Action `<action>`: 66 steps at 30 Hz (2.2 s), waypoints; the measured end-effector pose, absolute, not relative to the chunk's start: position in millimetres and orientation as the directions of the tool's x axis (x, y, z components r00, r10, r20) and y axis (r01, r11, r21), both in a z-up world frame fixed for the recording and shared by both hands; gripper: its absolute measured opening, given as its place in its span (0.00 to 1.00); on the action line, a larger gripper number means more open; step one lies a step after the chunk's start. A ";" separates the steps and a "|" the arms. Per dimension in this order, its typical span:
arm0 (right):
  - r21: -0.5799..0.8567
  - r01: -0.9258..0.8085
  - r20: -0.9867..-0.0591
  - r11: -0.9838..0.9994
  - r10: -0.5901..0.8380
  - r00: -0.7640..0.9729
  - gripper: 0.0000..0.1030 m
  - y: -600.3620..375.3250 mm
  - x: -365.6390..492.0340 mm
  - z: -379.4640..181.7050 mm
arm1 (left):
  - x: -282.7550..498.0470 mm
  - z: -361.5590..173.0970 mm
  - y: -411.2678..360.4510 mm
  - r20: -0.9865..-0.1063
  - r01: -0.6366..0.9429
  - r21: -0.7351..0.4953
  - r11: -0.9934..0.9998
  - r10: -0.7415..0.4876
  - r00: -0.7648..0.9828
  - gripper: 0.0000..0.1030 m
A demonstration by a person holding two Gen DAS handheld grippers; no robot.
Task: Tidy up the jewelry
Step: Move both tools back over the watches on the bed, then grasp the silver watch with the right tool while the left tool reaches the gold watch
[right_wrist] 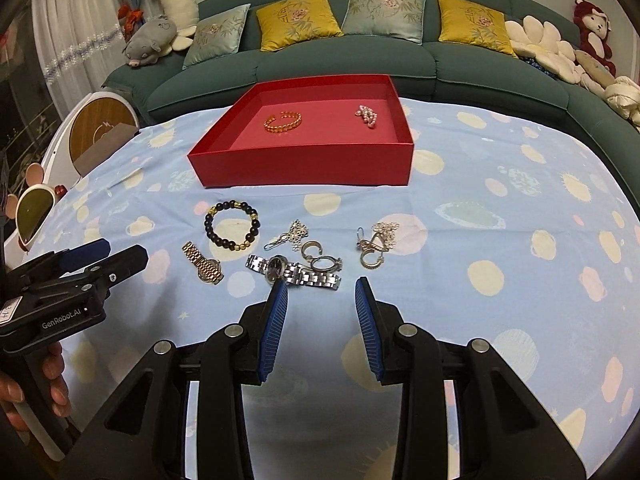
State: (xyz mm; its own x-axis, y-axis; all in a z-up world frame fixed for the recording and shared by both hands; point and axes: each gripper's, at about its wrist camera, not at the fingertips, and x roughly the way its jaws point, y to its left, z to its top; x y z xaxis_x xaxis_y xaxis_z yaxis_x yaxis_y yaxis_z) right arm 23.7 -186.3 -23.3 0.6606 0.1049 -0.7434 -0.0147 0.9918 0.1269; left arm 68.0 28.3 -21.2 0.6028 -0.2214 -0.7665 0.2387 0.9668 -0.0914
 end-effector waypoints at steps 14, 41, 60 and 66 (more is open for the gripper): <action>0.126 -0.132 -0.761 0.983 0.181 0.623 0.33 -161.9 66.3 -43.5 | 69.0 -23.6 33.7 -0.777 0.219 -0.111 0.969 -0.222 0.589 0.70; 0.044 -0.111 -0.839 0.993 0.098 0.535 0.33 -159.2 64.7 -61.0 | 73.4 -41.5 9.4 -0.814 0.244 -0.152 0.958 -0.261 0.518 0.70; 0.116 -0.112 -0.841 0.987 0.158 0.517 0.23 -174.1 33.0 -60.9 | 76.6 -56.1 -8.1 -0.830 0.266 -0.156 0.951 -0.273 0.487 0.70; 0.105 -0.115 -0.839 0.988 0.150 0.523 0.22 -174.5 29.7 -60.4 | 85.7 -59.4 -17.1 -0.822 0.262 -0.166 0.951 -0.280 0.496 0.70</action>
